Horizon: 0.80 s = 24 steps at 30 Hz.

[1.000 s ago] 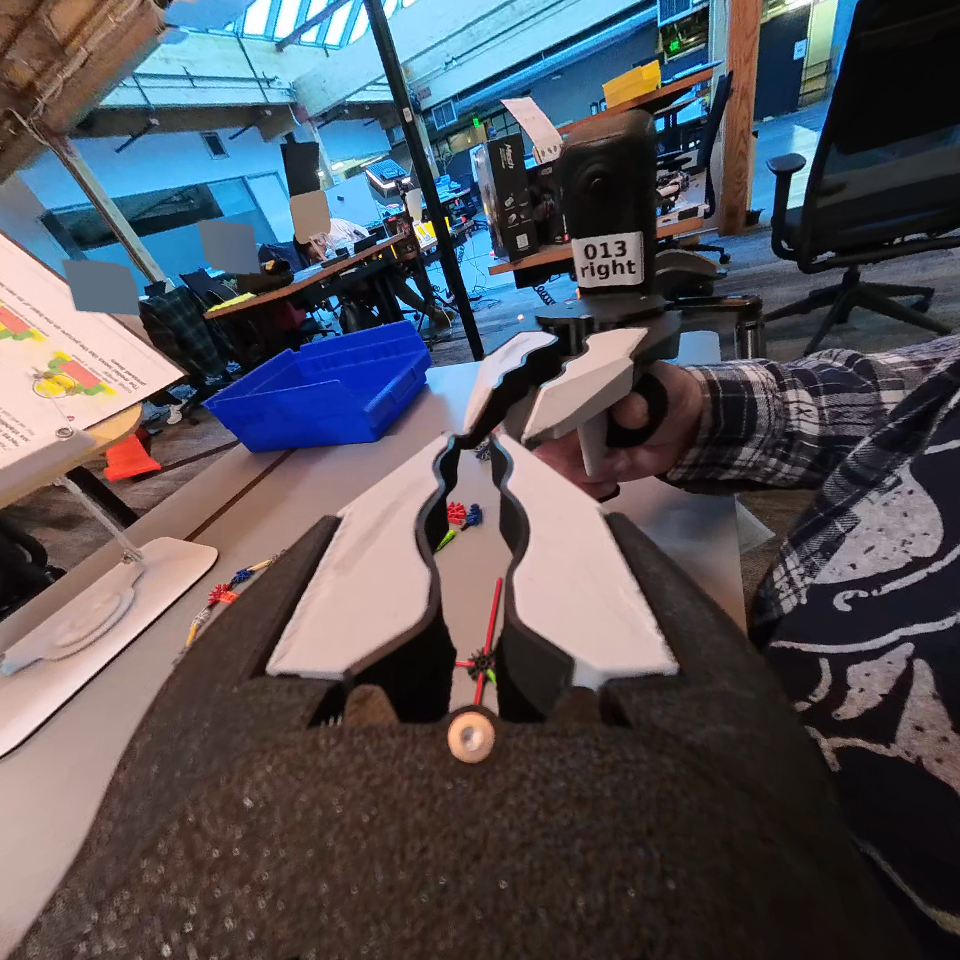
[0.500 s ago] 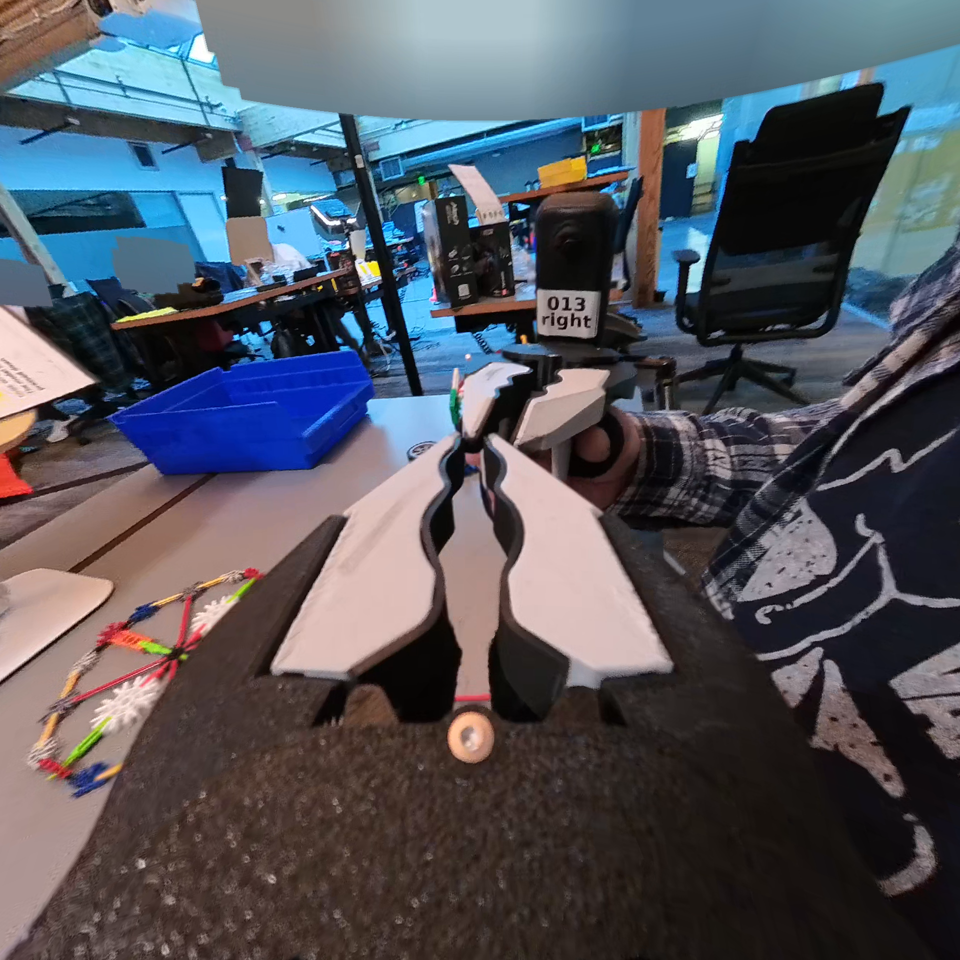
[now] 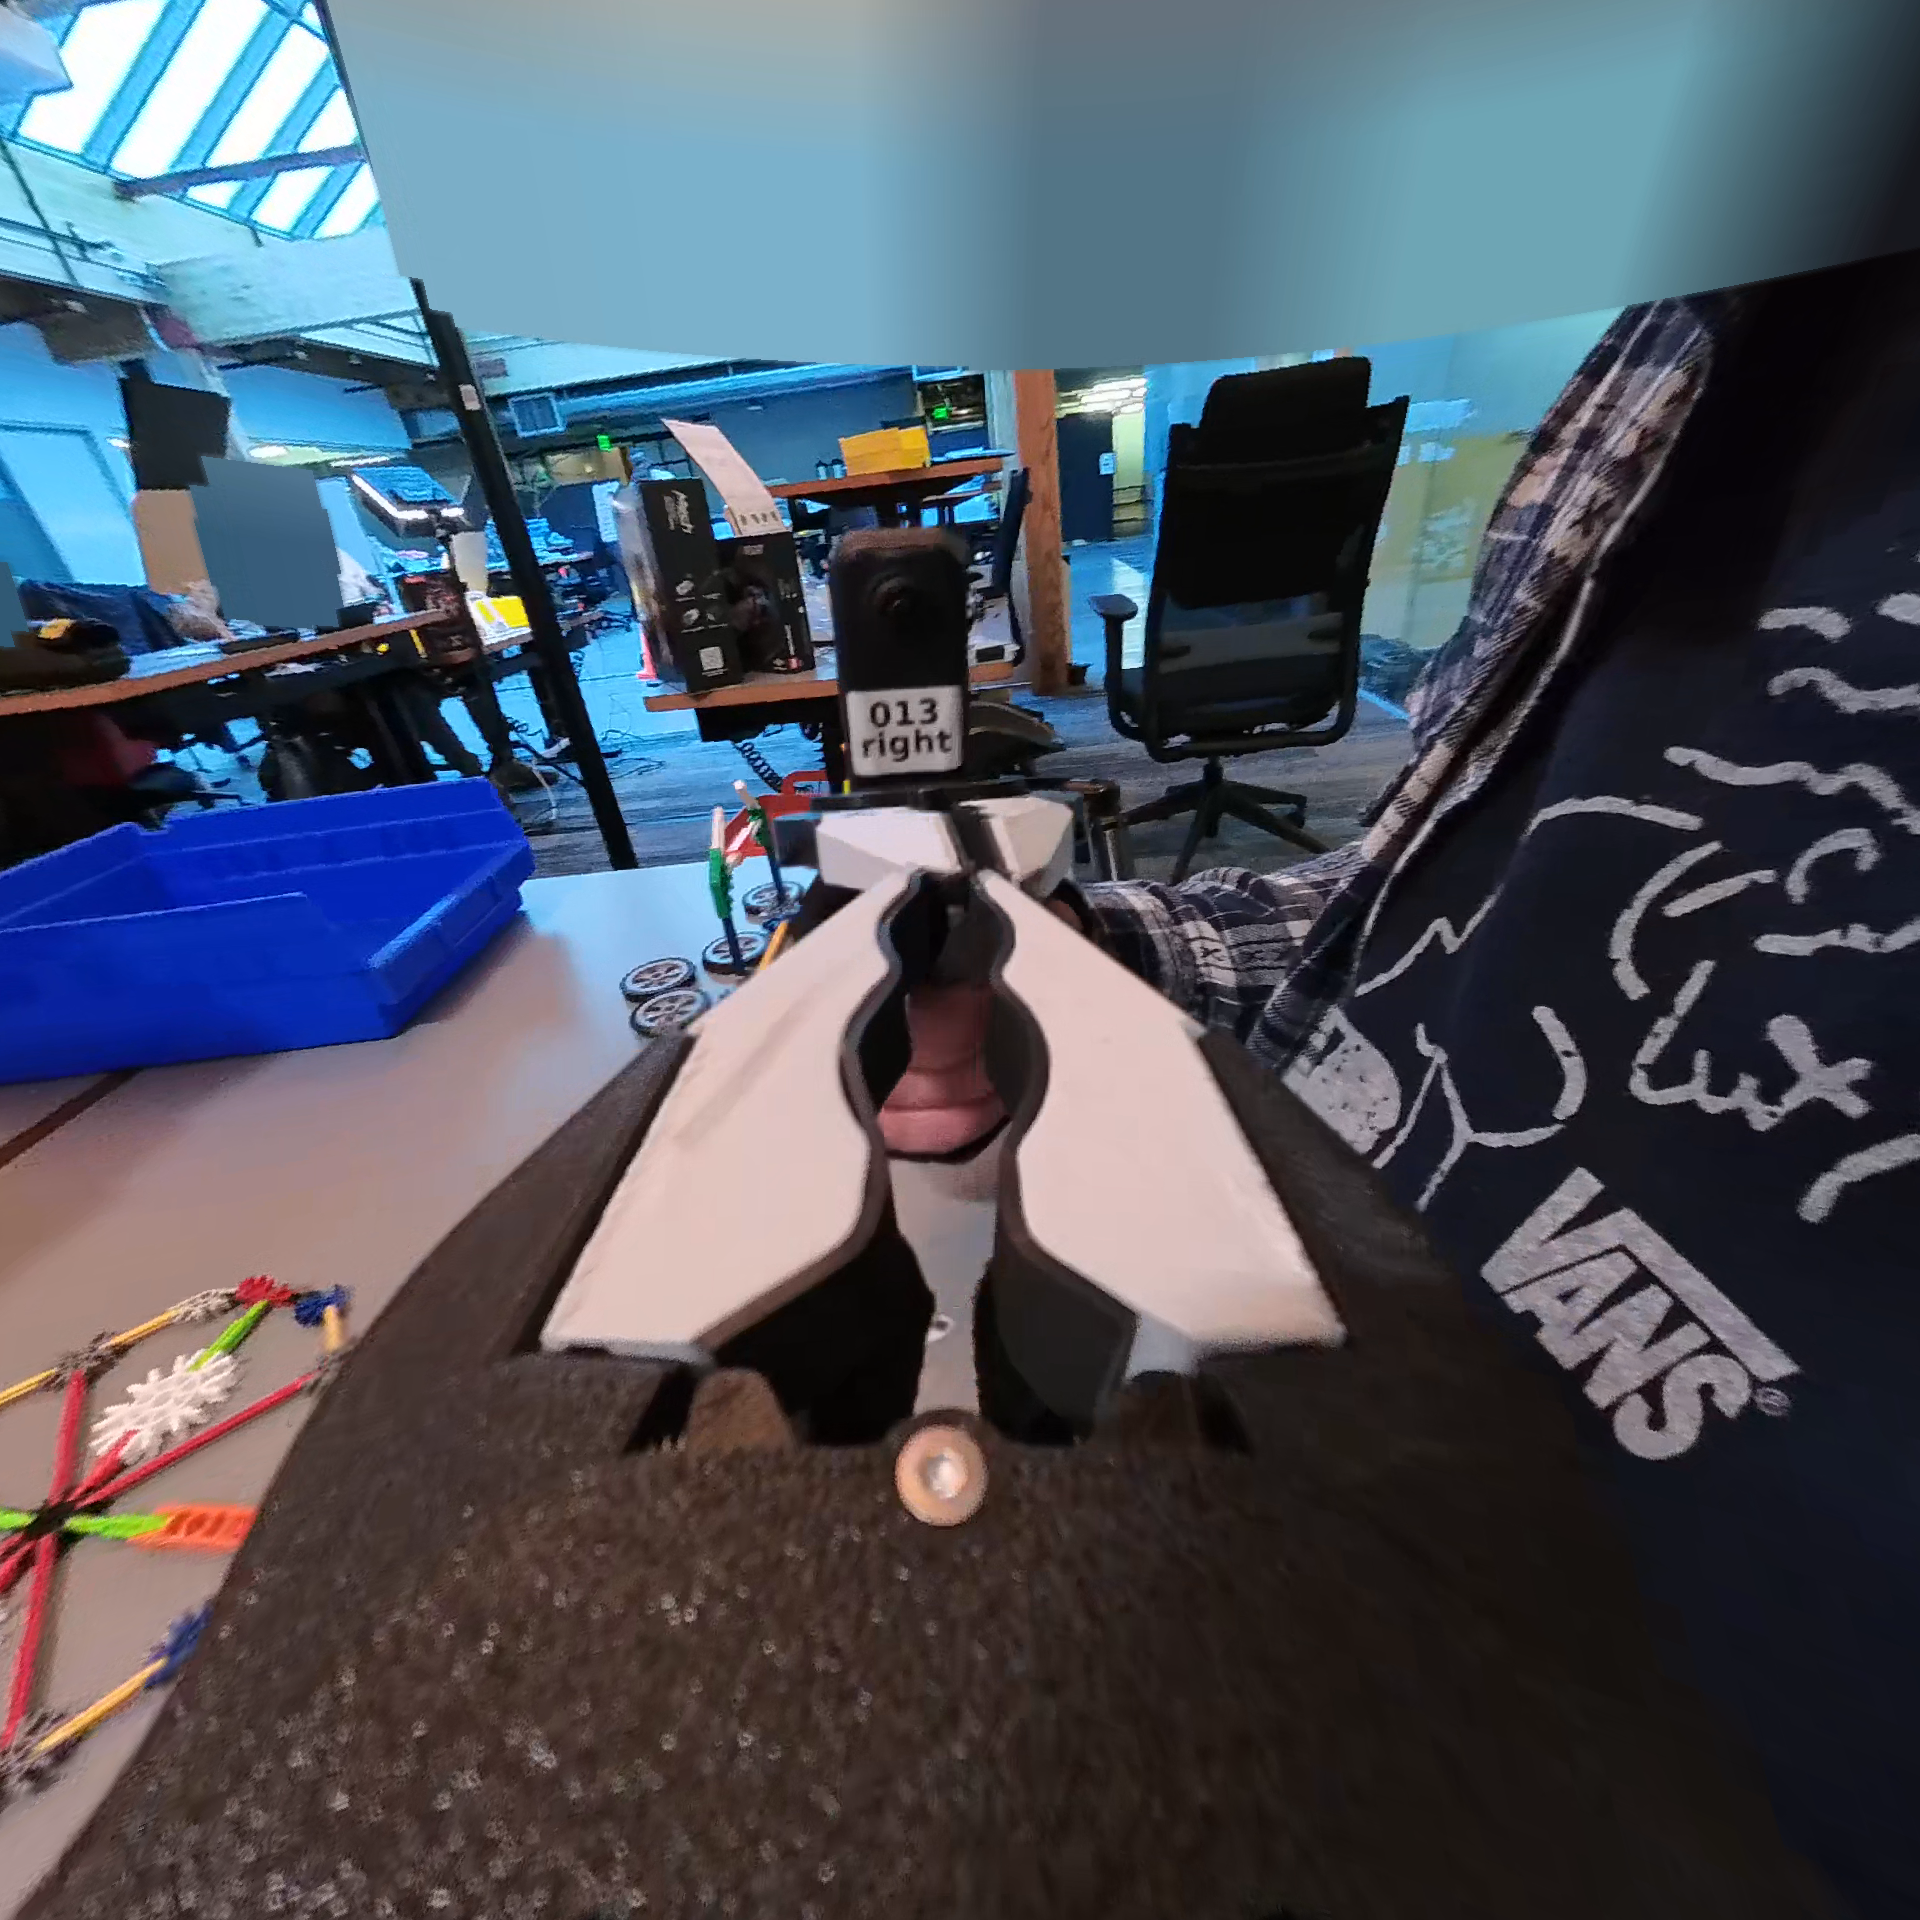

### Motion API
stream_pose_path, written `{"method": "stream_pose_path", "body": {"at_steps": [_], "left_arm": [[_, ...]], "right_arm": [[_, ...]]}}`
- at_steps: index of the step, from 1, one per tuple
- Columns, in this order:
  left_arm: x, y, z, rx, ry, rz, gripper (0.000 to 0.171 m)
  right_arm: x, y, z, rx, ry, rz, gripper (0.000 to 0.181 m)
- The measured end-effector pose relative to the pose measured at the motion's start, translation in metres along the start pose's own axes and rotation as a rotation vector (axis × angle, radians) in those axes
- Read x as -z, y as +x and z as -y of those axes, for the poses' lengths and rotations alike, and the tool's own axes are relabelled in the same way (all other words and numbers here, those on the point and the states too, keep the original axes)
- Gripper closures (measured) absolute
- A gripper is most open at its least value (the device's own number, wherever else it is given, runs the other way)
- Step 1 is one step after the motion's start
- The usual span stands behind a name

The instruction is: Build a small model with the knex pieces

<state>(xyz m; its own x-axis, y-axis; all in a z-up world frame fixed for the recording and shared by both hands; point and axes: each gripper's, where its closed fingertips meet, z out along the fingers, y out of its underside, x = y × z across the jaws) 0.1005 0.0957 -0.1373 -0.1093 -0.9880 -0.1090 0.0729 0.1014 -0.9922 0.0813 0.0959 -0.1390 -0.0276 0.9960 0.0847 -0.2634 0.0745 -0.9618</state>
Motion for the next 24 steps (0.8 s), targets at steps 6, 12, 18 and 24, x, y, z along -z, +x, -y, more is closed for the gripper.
{"method": "stream_pose_path", "body": {"at_steps": [6,12,18,24], "left_arm": [[0.002,0.002,0.002,0.062,0.040,-0.028,0.167],[0.006,0.007,0.004,0.118,0.058,-0.071,0.167],[0.020,-0.003,0.001,0.188,0.088,-0.040,0.165],[0.031,0.008,0.006,0.235,0.162,-0.049,0.165]], "right_arm": [[-0.002,-0.003,0.002,-0.043,0.034,0.048,0.176],[-0.006,-0.007,0.002,-0.091,0.068,0.101,0.176],[-0.014,0.005,-0.004,-0.078,0.021,0.070,0.177],[-0.027,-0.004,-0.004,-0.077,0.039,0.152,0.178]]}}
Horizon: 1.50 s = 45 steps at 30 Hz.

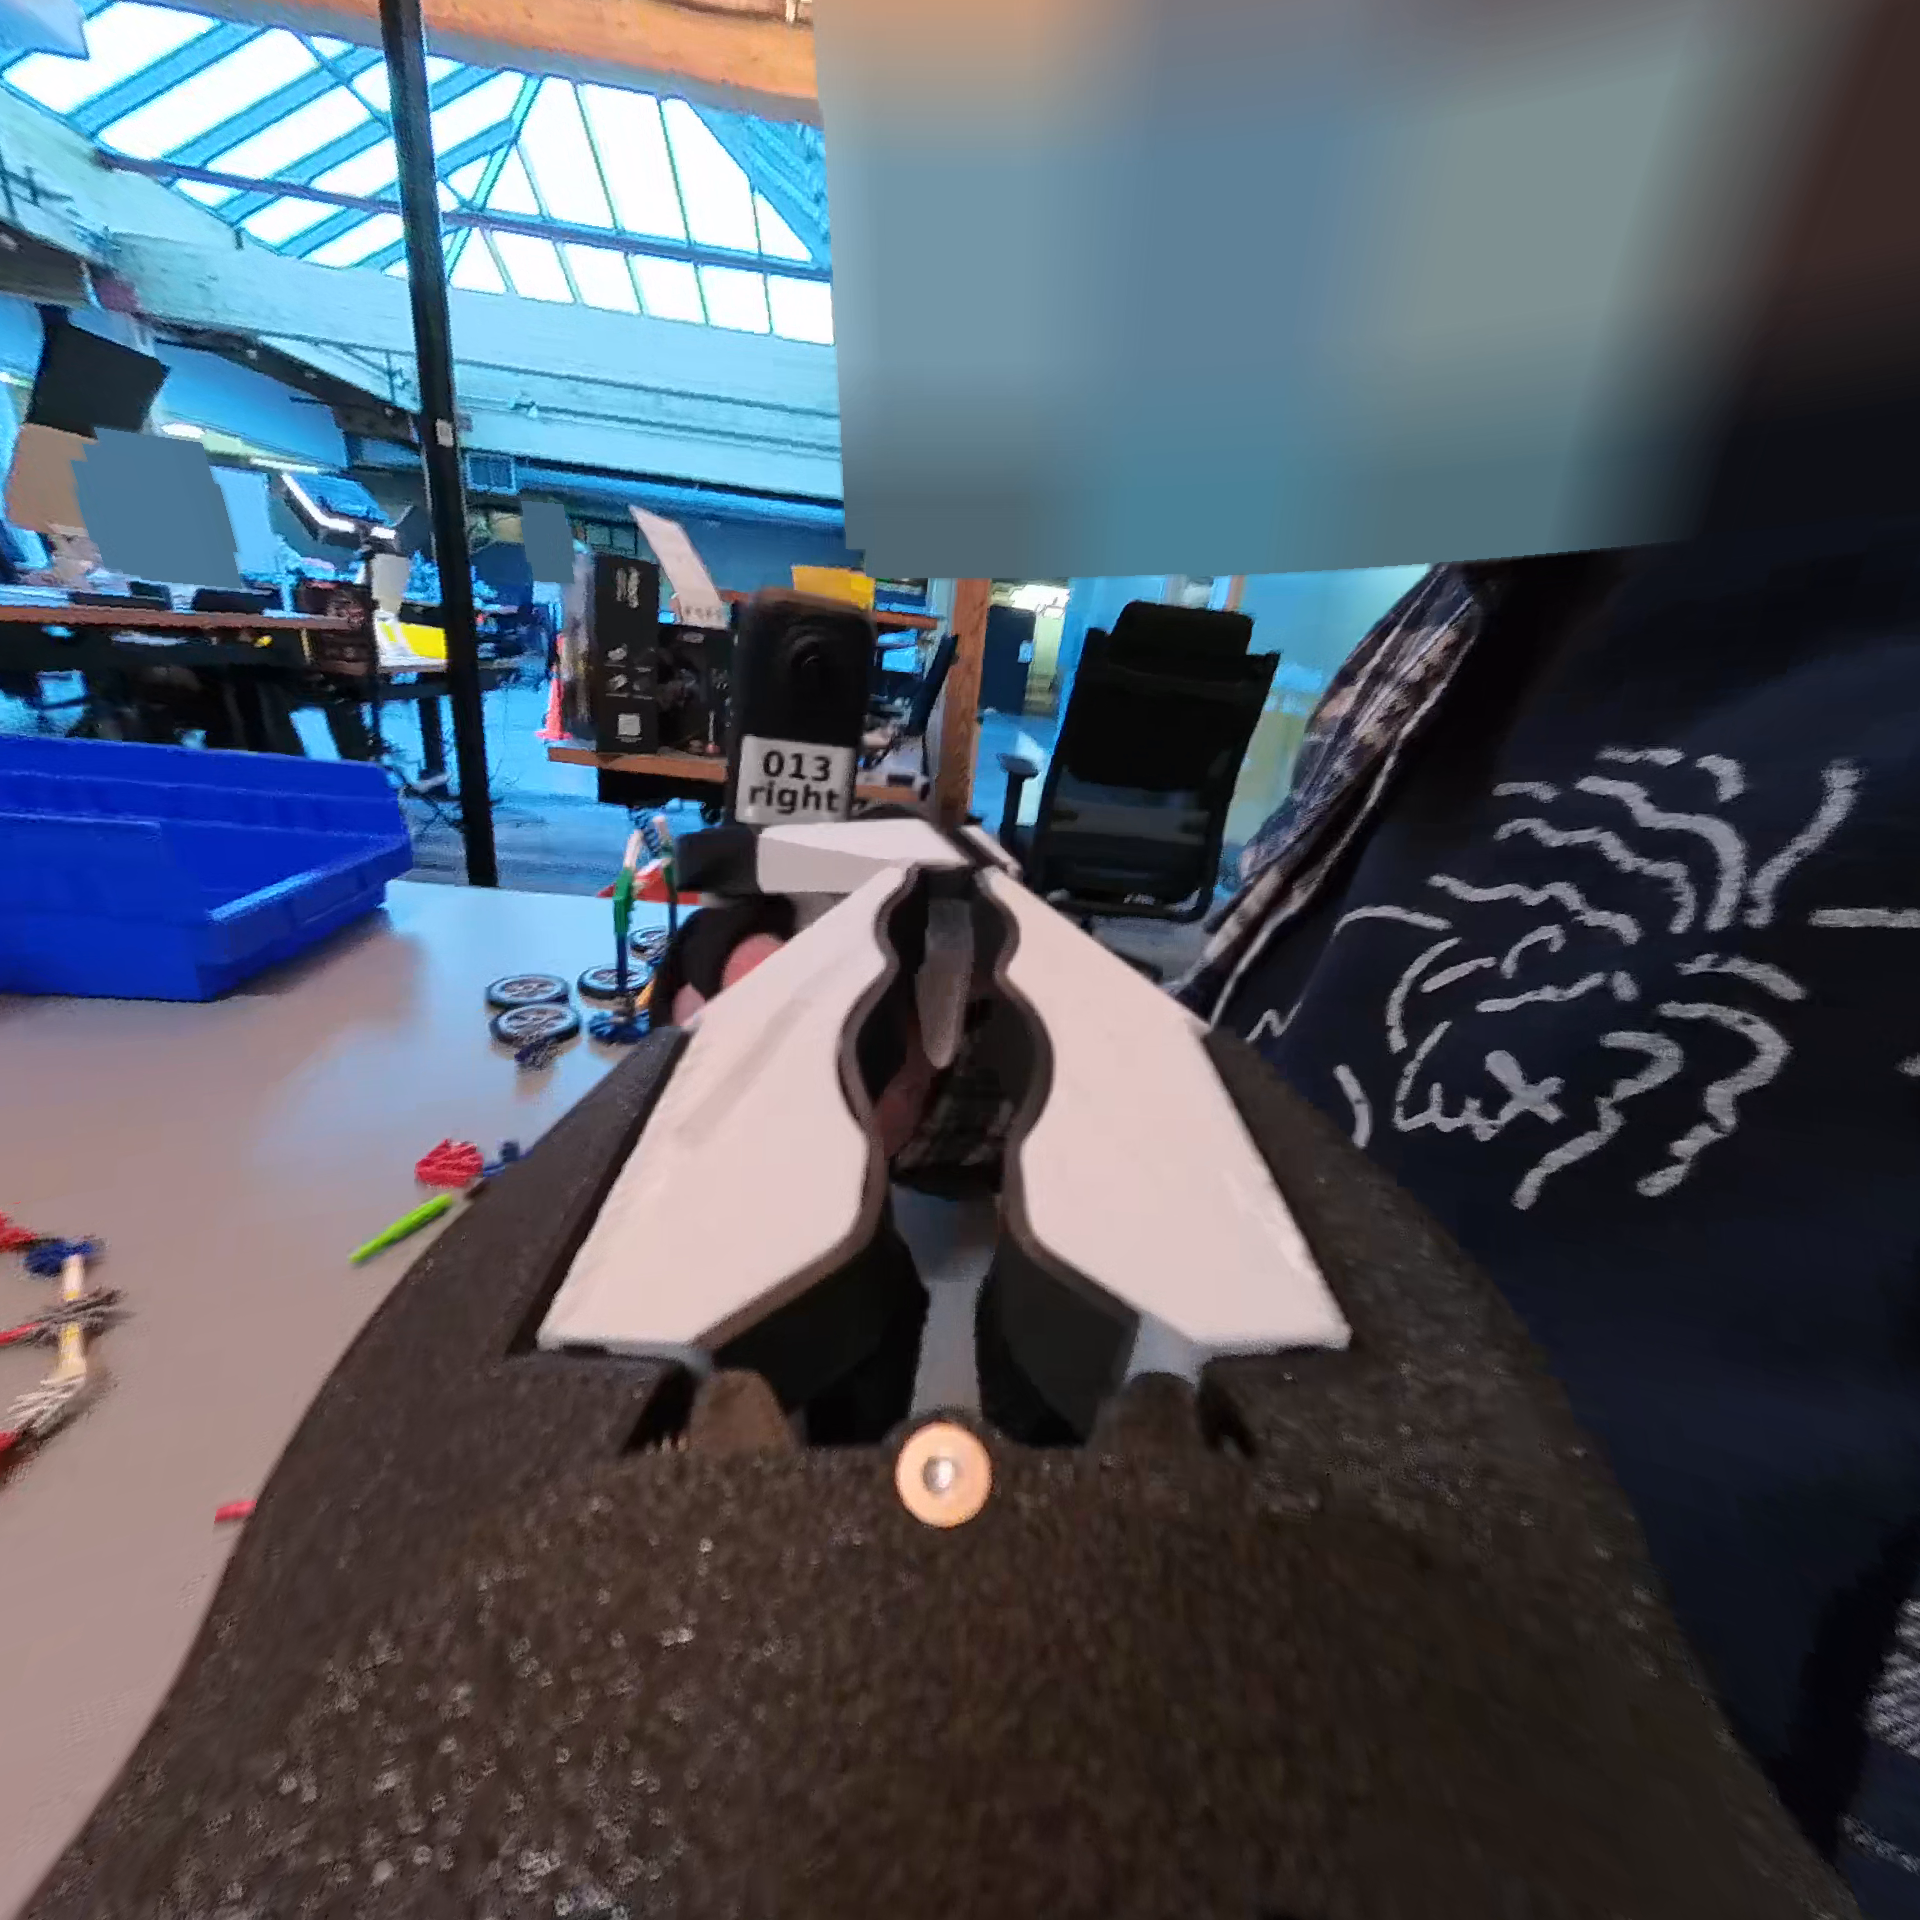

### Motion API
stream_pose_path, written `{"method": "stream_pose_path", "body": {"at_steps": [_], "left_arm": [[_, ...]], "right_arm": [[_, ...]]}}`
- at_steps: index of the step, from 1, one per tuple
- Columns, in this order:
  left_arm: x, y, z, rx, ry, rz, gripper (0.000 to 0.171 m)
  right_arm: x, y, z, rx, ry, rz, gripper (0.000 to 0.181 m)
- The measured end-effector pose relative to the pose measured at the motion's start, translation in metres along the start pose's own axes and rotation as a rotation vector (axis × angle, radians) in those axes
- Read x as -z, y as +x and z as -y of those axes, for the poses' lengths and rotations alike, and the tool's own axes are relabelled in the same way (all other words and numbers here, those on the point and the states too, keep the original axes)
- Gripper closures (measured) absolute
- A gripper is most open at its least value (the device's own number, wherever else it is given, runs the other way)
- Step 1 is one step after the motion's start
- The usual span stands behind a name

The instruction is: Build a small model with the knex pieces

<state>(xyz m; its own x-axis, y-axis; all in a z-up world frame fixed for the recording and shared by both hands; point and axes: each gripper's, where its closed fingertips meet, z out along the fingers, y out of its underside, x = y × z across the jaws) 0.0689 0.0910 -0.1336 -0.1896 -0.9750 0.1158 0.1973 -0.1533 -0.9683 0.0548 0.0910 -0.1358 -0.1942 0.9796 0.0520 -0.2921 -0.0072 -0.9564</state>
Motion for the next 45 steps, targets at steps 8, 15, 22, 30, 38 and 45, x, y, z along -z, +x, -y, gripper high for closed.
{"method": "stream_pose_path", "body": {"at_steps": [8,15,22,30,38,45], "left_arm": [[0.013,0.005,0.005,0.039,0.064,-0.006,0.165],[0.060,-0.017,0.032,-0.133,-0.077,0.196,0.141],[0.221,-0.110,0.048,-0.308,-0.678,0.748,0.147],[0.359,-0.194,-0.010,-0.184,-1.368,0.872,0.153],[0.336,-0.181,-0.062,0.001,-1.474,0.454,0.151],[0.338,-0.186,-0.083,0.018,-1.507,0.387,0.147]], "right_arm": [[-0.015,-0.002,-0.002,-0.037,-0.019,0.080,0.177],[-0.011,0.025,-0.003,-0.006,-0.053,0.012,0.171],[0.023,0.059,-0.011,-0.006,-0.079,-0.142,0.170],[0.040,0.079,-0.018,-0.017,-0.090,-0.226,0.170],[0.058,0.091,-0.016,-0.032,-0.072,-0.284,0.170],[0.065,0.099,-0.022,-0.053,-0.091,-0.314,0.170]]}}
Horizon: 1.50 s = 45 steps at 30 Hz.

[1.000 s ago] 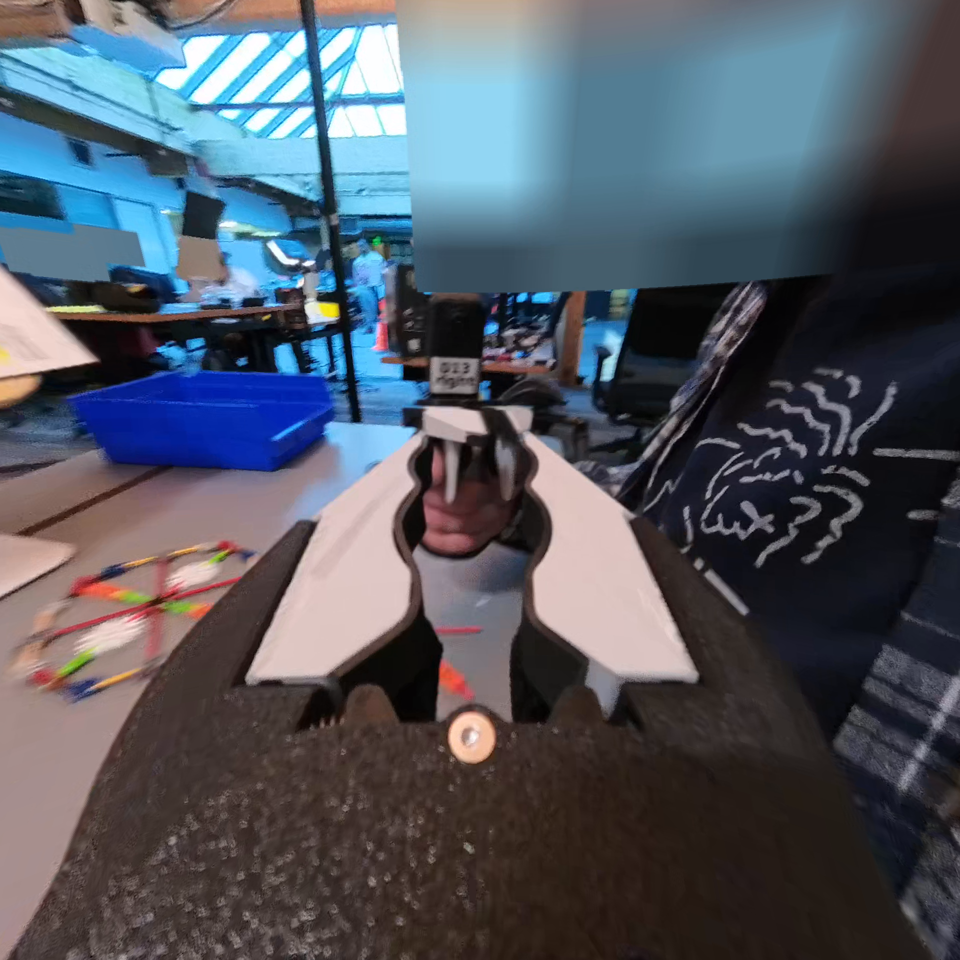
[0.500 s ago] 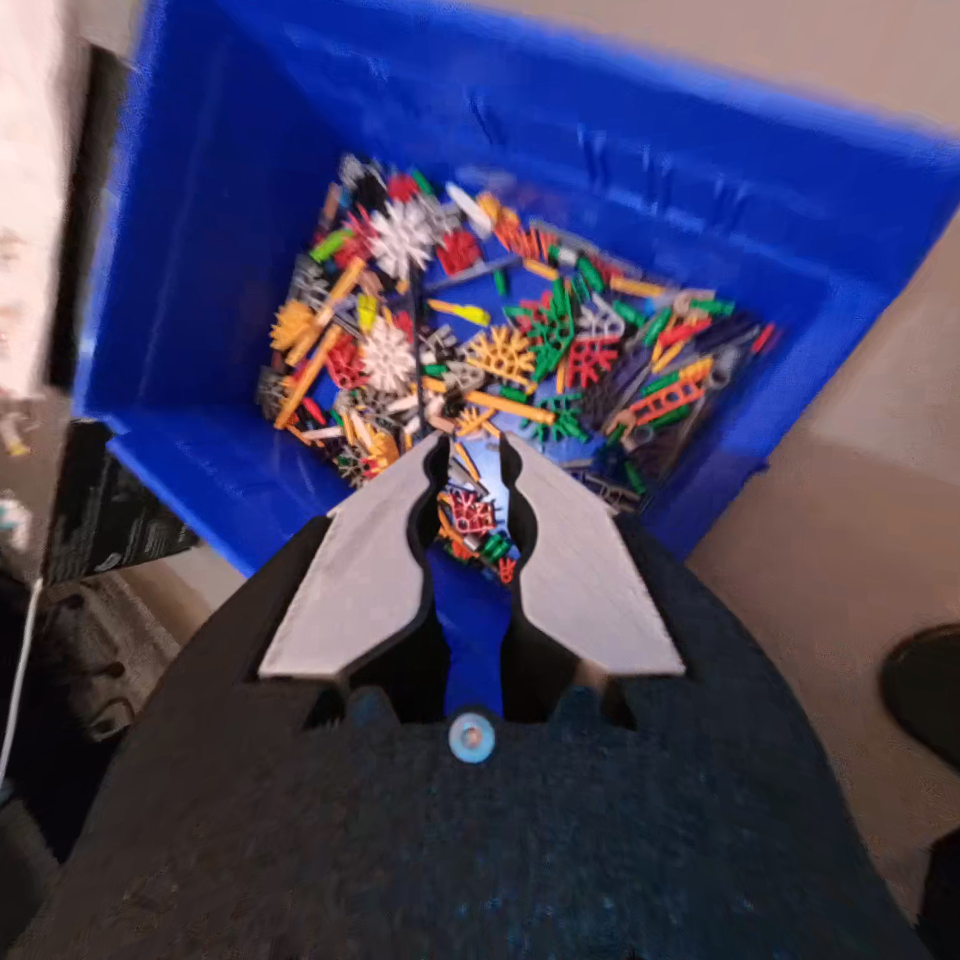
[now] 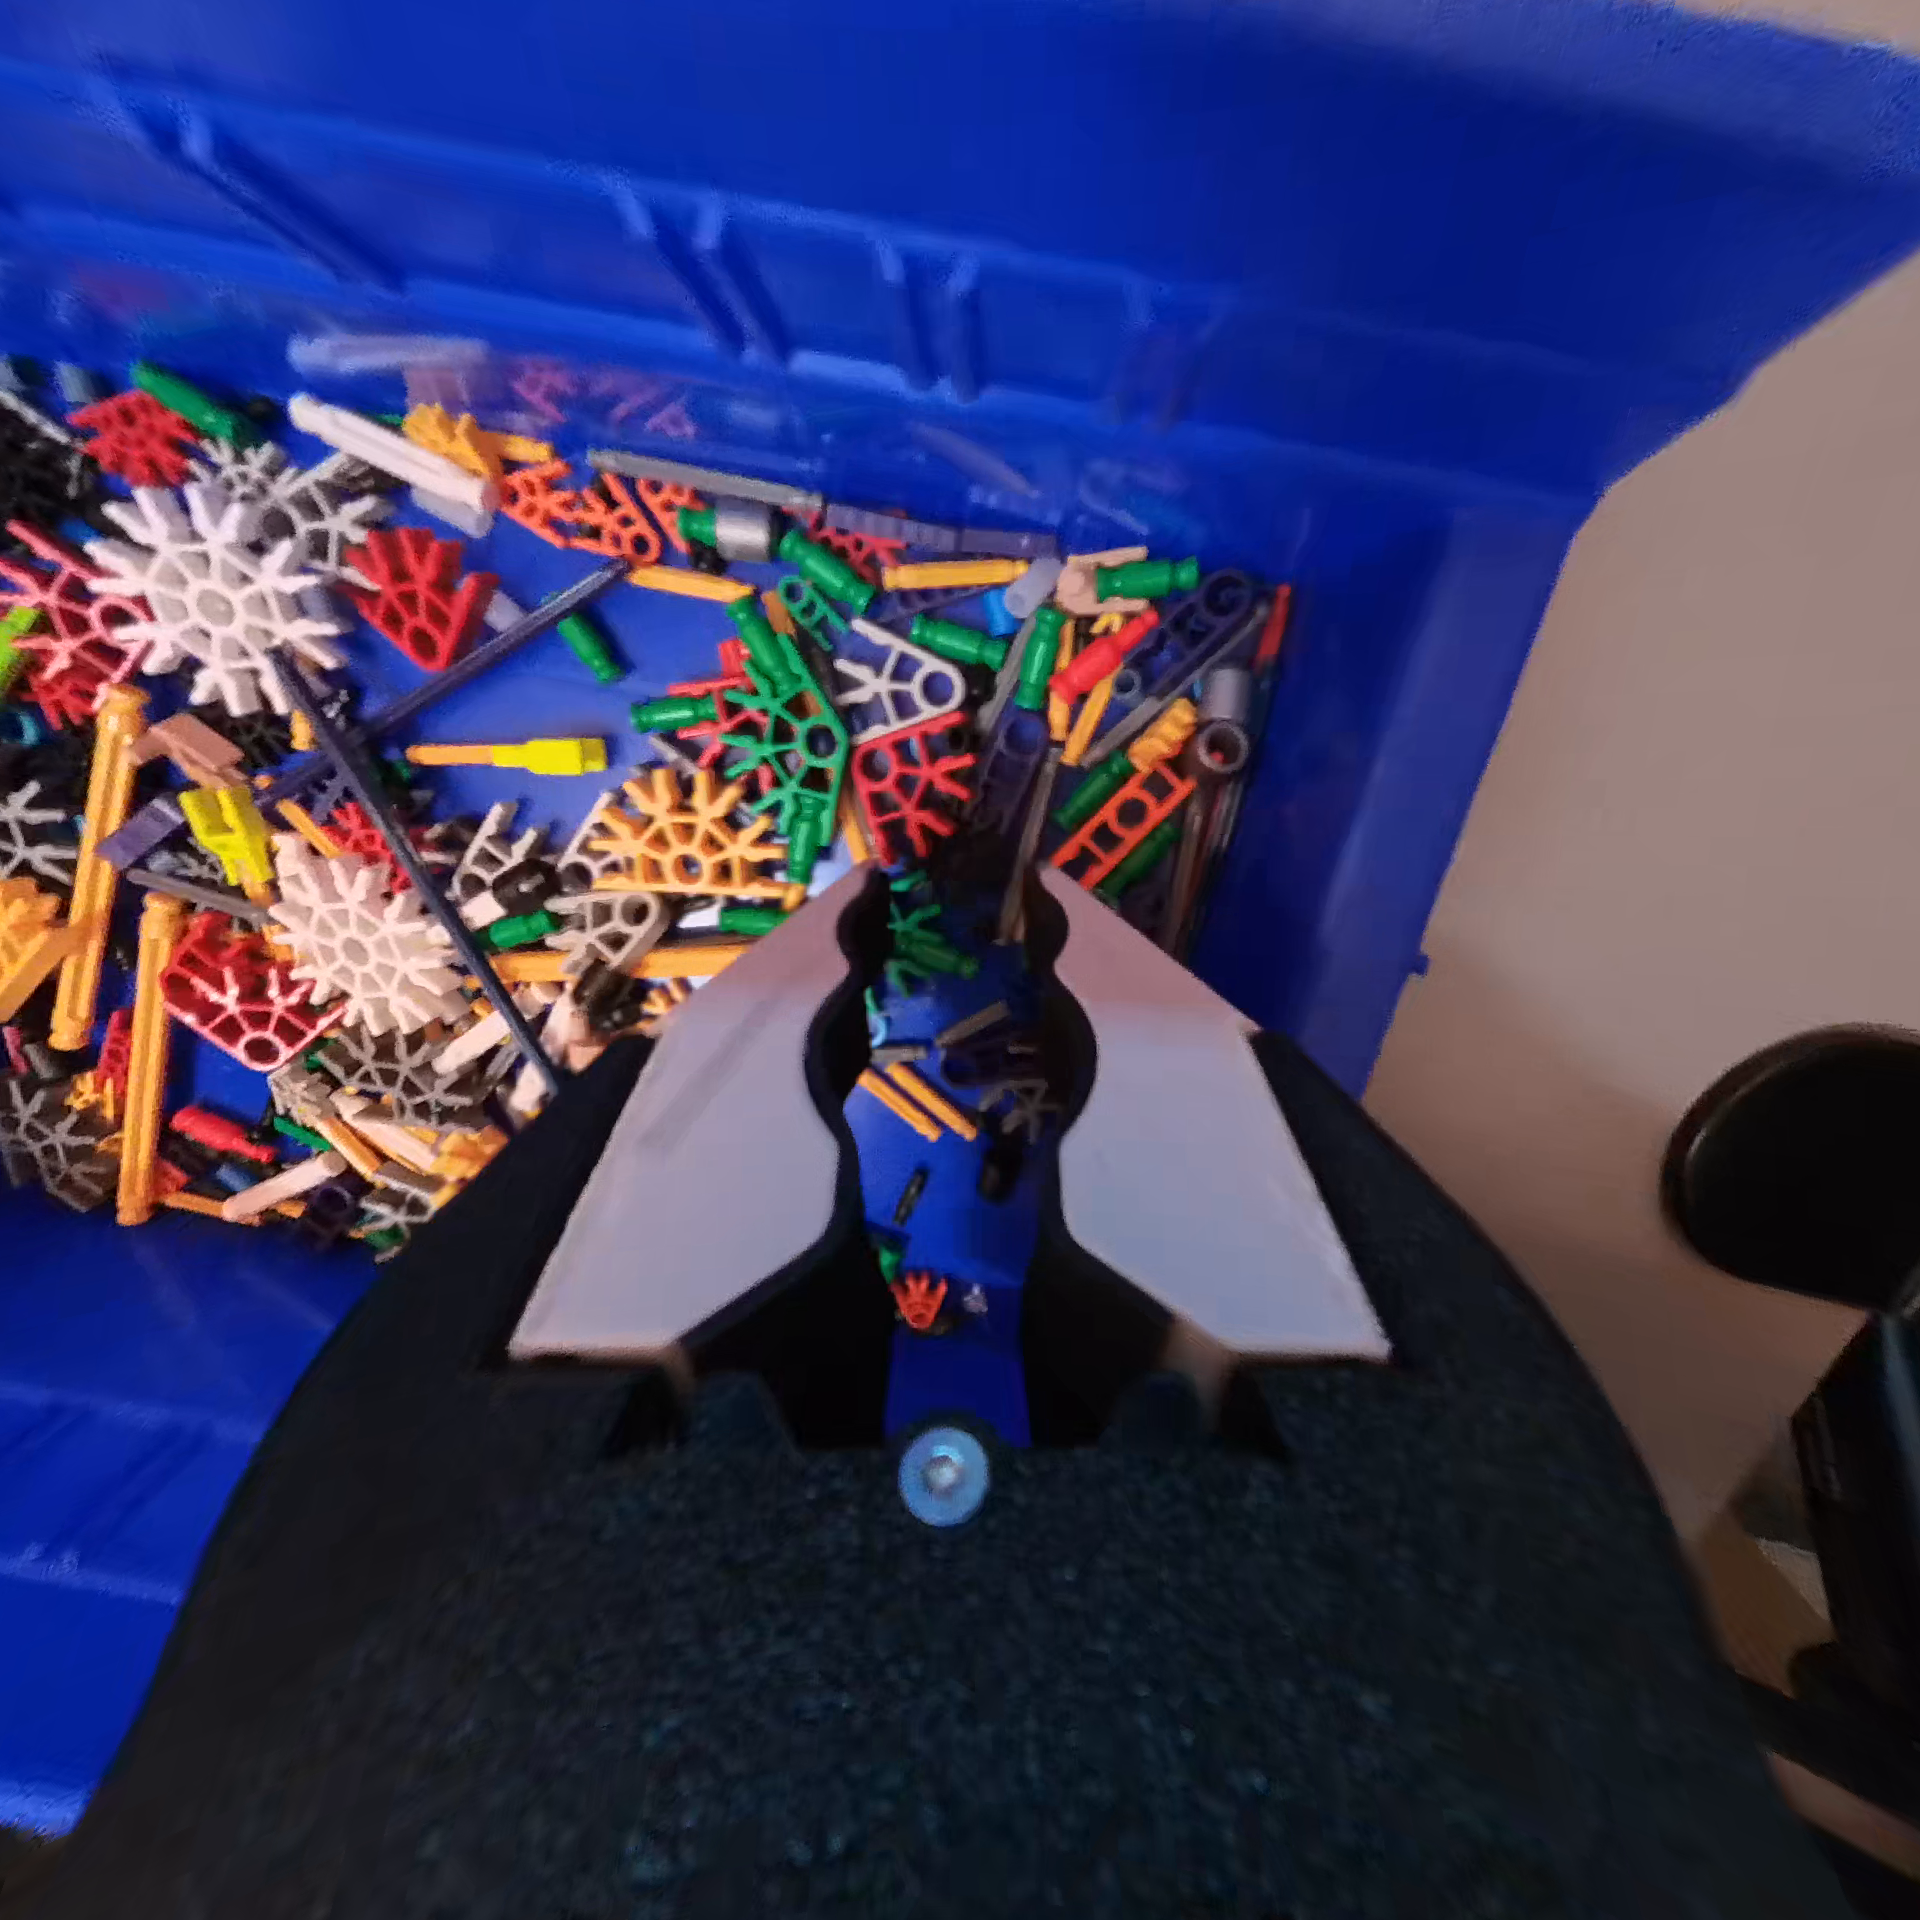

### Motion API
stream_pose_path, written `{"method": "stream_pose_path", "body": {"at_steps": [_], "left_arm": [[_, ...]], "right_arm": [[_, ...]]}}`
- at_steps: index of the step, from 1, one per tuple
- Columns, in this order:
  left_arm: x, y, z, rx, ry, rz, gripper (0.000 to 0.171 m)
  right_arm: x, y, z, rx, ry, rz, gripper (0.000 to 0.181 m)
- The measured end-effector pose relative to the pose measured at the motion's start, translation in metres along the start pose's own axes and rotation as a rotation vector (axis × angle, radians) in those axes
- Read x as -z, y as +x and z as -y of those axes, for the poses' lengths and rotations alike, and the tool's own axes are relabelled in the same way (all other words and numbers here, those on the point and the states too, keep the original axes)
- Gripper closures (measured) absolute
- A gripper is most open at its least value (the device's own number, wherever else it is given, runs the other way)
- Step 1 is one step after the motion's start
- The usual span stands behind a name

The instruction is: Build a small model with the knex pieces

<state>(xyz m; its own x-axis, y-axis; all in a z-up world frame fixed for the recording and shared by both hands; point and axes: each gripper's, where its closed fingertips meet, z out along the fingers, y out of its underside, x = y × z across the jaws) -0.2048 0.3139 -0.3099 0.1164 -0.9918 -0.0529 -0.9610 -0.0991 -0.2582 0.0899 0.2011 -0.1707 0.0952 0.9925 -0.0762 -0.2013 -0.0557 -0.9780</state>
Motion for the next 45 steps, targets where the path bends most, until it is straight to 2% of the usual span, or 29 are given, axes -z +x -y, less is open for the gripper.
{"method": "stream_pose_path", "body": {"at_steps": [3,5,7,10,14,18,20,21,24,27,32,37,41,43,45], "left_arm": [[-0.002,-0.025,-0.013,0.019,-0.088,0.123,0.147],[0.007,-0.042,-0.014,0.041,-0.085,0.203,0.148],[0.017,-0.038,-0.008,0.038,-0.035,0.166,0.145],[0.023,-0.007,-0.001,0.021,0.018,-0.007,0.145],[0.017,0.007,-0.025,-0.032,-0.155,-0.049,0.149],[0.005,0.018,-0.032,-0.056,-0.229,-0.116,0.158],[0.003,0.016,-0.031,-0.072,-0.241,-0.104,0.161],[0.004,0.012,-0.029,-0.071,-0.239,-0.089,0.169],[0.008,-0.028,-0.017,-0.043,-0.208,0.113,0.168],[0.019,-0.038,-0.014,-0.019,-0.177,0.154,0.151],[0.024,-0.017,-0.003,-0.051,-0.097,0.039,0.146],[0.009,0.008,0.012,-0.161,-0.069,-0.041,0.134],[-0.003,0.011,0.023,-0.168,-0.040,-0.066,0.136],[-0.010,0.007,0.020,-0.168,-0.065,-0.056,0.138],[-0.012,0.003,0.017,-0.137,-0.079,-0.050,0.150]], "right_arm": [[0.001,0.005,-0.004,-0.011,-0.009,-0.014,0.170],[0.002,0.009,-0.006,-0.017,-0.015,-0.028,0.170],[0.004,0.012,-0.007,-0.024,-0.016,-0.039,0.170],[0.006,0.014,-0.007,-0.030,-0.013,-0.048,0.170],[0.007,0.017,-0.009,-0.040,-0.017,-0.053,0.170],[0.006,0.017,-0.010,-0.041,-0.022,-0.056,0.170],[0.007,0.018,-0.010,-0.040,-0.021,-0.059,0.170],[0.007,0.018,-0.010,-0.040,-0.021,-0.061,0.170],[0.008,0.018,-0.009,-0.039,-0.021,-0.062,0.170],[0.008,0.018,-0.008,-0.035,-0.023,-0.063,0.170],[0.009,0.017,-0.006,-0.035,-0.015,-0.061,0.170],[0.009,0.019,-0.009,-0.039,-0.025,-0.065,0.170],[0.010,0.021,-0.010,-0.044,-0.025,-0.075,0.170],[0.010,0.022,-0.011,-0.047,-0.028,-0.078,0.170],[0.010,0.023,-0.012,-0.050,-0.031,-0.080,0.170]]}}
